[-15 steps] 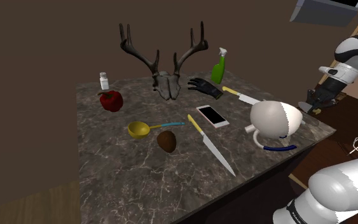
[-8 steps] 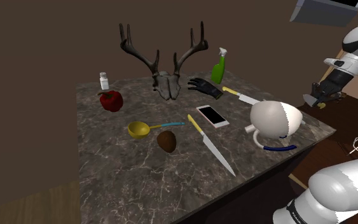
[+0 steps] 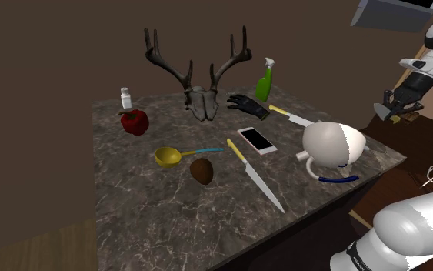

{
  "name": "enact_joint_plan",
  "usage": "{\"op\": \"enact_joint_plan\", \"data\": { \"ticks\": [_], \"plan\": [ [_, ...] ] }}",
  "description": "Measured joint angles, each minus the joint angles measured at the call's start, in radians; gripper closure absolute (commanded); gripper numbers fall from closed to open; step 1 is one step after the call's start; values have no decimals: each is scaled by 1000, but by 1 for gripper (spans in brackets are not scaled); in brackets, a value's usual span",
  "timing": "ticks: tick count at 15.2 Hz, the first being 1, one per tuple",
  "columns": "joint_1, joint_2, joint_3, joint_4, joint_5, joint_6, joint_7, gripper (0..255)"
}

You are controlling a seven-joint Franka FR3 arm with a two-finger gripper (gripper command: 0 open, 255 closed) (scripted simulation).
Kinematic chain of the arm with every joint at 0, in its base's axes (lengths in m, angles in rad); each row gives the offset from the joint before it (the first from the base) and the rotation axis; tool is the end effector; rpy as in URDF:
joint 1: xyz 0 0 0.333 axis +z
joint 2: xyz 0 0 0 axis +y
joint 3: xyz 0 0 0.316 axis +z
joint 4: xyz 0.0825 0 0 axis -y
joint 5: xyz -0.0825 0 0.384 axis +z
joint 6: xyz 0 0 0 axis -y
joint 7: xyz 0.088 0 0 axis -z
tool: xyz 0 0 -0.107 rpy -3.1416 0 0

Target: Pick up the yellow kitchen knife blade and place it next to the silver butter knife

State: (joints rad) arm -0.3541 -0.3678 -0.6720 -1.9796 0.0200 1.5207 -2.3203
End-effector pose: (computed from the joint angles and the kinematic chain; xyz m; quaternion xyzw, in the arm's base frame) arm 0.2008 -0.4037 0.5712 -0.7735 -0.6165 -0.1288 0.0717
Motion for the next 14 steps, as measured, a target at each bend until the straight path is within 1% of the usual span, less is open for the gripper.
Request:
{"op": "enact_joint_plan", "data": {
  "ticks": [7,11,13,14],
  "plan": [
    [8,17,1,107,12,-91,8,255],
    [15,39,-3,185,24,-151,10,255],
    [12,32,-4,191,19,-164,6,255],
    [4,4,1,174,4,-171,7,255]
  ]
}}
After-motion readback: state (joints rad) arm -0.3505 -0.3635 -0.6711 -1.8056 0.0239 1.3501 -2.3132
